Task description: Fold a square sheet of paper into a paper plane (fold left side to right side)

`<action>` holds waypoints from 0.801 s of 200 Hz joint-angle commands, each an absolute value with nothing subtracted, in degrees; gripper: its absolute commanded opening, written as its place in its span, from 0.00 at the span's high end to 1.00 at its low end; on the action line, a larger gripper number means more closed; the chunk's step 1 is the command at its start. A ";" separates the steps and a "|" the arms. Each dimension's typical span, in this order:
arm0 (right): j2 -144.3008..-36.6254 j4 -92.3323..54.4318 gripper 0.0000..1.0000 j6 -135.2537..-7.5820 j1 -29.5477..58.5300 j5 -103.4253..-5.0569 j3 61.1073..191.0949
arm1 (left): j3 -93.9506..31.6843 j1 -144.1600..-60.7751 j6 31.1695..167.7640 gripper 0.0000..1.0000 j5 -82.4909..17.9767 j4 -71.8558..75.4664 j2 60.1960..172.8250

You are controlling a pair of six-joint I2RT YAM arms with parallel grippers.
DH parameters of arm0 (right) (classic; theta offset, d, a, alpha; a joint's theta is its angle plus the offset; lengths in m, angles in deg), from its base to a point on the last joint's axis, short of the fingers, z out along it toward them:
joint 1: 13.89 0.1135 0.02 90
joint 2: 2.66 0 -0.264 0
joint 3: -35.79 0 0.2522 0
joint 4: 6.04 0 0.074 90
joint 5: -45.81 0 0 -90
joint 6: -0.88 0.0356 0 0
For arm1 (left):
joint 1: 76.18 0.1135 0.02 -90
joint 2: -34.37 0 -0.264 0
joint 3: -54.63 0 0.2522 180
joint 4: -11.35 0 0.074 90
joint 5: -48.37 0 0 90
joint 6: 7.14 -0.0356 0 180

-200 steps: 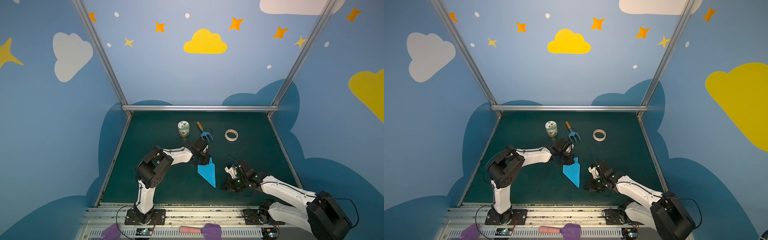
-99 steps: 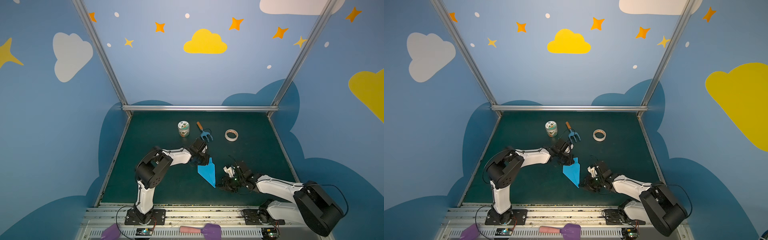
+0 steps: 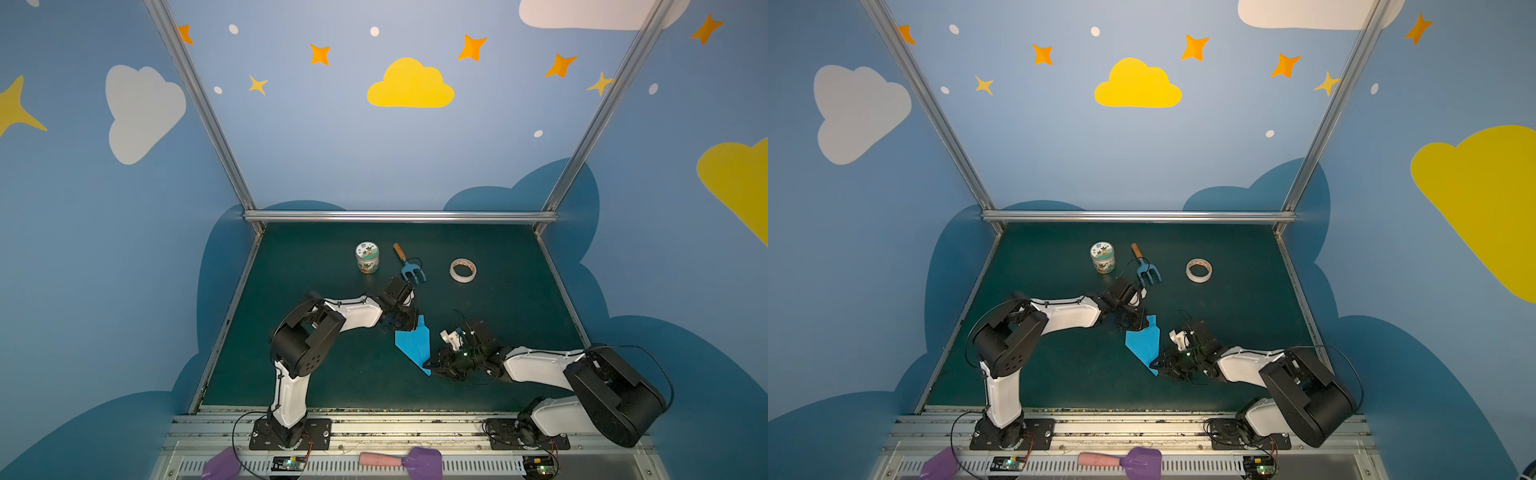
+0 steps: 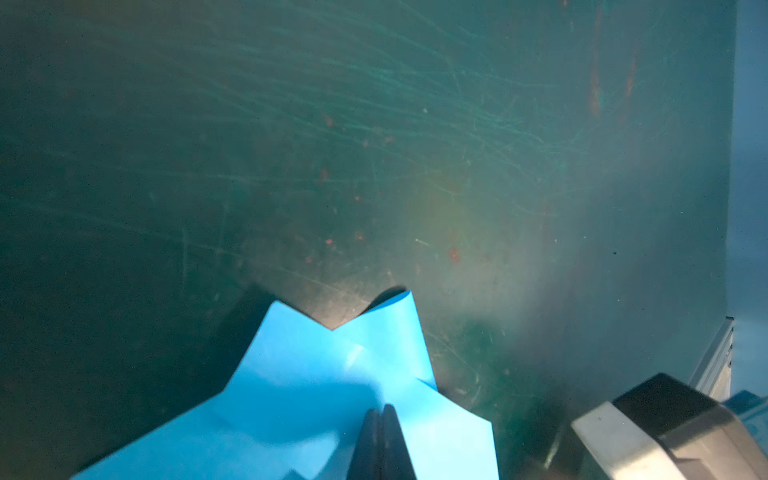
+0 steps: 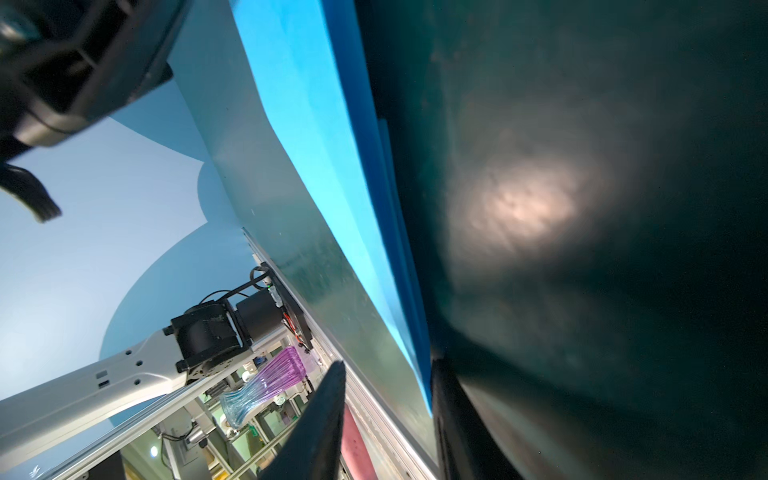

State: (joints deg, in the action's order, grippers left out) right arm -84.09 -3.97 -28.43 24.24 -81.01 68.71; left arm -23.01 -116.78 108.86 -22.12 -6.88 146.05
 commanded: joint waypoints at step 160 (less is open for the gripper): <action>-67.56 -66.86 1.00 -60.96 20.36 -45.26 105.73 | -22.54 -98.28 117.93 0.88 -16.83 -12.58 121.40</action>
State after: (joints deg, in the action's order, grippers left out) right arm -66.58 -42.13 -46.57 20.67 -62.43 97.51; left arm -25.87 -101.00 115.35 -17.44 -11.19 125.52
